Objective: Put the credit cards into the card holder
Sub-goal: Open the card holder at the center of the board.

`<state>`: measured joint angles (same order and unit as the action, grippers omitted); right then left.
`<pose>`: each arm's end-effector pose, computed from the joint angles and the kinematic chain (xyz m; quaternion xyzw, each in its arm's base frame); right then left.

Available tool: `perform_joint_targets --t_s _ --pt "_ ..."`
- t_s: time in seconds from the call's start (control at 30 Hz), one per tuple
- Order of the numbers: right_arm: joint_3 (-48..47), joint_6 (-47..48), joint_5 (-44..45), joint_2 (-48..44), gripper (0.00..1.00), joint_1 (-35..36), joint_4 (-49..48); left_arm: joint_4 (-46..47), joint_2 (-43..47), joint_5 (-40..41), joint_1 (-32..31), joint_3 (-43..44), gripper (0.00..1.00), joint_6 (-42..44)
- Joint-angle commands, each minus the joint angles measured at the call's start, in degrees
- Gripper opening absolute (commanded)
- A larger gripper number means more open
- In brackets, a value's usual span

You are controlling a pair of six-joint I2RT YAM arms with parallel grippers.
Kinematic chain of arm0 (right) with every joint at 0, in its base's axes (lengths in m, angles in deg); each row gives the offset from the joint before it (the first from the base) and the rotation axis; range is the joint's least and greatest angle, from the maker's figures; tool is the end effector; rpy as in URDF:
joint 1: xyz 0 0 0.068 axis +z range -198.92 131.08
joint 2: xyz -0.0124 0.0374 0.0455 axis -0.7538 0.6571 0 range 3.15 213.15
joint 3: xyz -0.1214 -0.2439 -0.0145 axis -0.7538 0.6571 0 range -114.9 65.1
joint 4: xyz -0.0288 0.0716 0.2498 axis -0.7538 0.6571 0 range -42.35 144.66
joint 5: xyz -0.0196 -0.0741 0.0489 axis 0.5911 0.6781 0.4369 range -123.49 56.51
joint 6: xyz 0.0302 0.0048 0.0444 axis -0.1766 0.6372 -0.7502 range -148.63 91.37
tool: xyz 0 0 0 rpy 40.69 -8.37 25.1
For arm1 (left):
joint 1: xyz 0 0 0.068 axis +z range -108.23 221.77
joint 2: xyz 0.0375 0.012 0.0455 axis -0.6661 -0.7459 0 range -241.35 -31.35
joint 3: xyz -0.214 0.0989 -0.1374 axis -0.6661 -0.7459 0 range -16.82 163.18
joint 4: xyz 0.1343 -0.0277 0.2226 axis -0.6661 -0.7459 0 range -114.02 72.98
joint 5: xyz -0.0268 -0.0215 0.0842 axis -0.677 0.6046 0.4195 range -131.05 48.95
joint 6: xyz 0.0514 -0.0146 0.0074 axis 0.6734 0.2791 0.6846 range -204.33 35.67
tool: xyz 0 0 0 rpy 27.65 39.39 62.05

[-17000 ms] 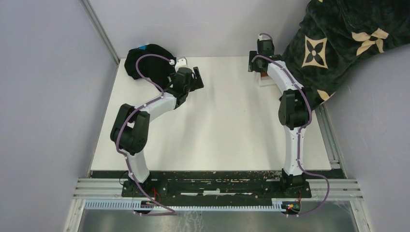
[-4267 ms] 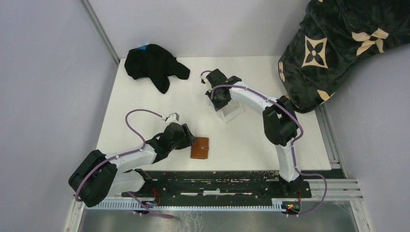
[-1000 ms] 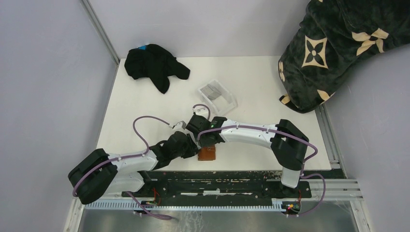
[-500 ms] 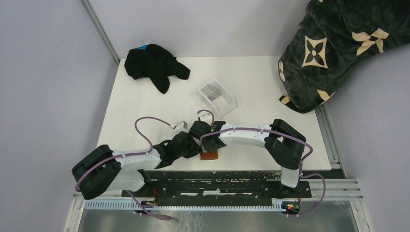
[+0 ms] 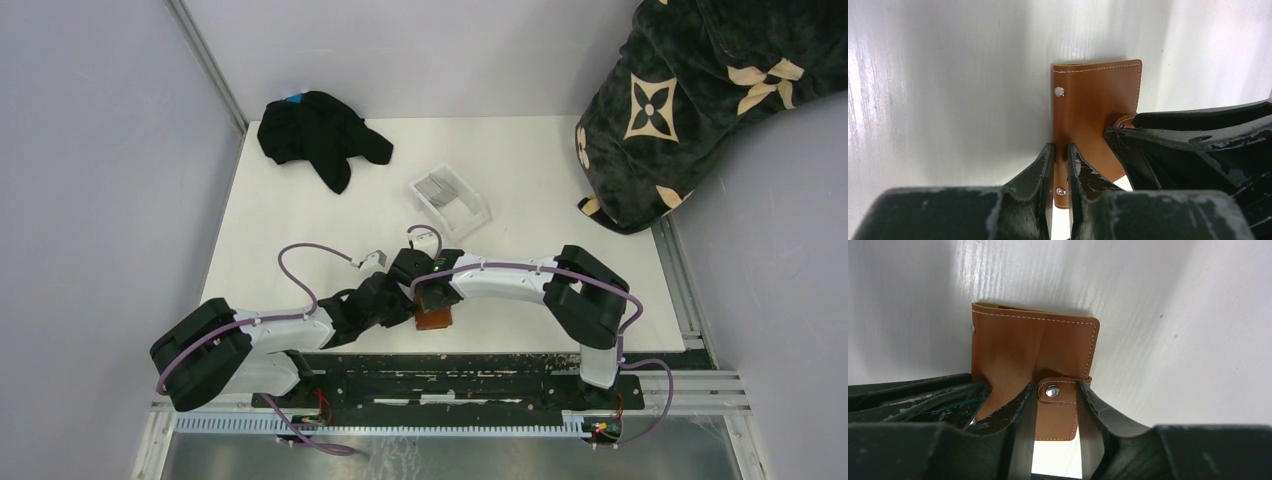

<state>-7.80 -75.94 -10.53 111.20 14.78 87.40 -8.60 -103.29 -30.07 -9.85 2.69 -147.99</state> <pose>0.1739 0.3207 0.1694 -0.1126 0.9653 -0.0056 0.2356 0.1379 -0.1631 0.1312 -0.1333 0.9073 -0.2814 0.2826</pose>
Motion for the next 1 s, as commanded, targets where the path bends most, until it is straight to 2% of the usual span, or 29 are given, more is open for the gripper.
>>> perform_joint_targets --t_s 0.0,0.37,0.53,0.73,0.97 --pt "1.1 1.6 4.3 2.9 0.33 0.9 4.5 -6.0 -0.7 3.7 -0.4 0.9 0.17 -0.5" --pt "-0.1 7.8 6.9 -0.5 0.02 0.7 7.0 -7.7 -3.0 5.0 -0.3 4.0 0.17 0.9" --pt "1.4 9.0 2.5 -4.5 0.01 -2.0 5.0 -8.2 -3.6 6.2 -0.3 4.7 0.17 1.2" --pt "3.1 9.1 -7.4 -8.7 0.01 -10.0 1.4 -9.0 -5.4 9.1 0.1 7.2 0.17 2.9" --pt "-0.4 12.2 -10.5 -8.0 0.01 -15.3 0.3 -8.4 -9.4 9.1 3.3 11.5 0.18 6.1"
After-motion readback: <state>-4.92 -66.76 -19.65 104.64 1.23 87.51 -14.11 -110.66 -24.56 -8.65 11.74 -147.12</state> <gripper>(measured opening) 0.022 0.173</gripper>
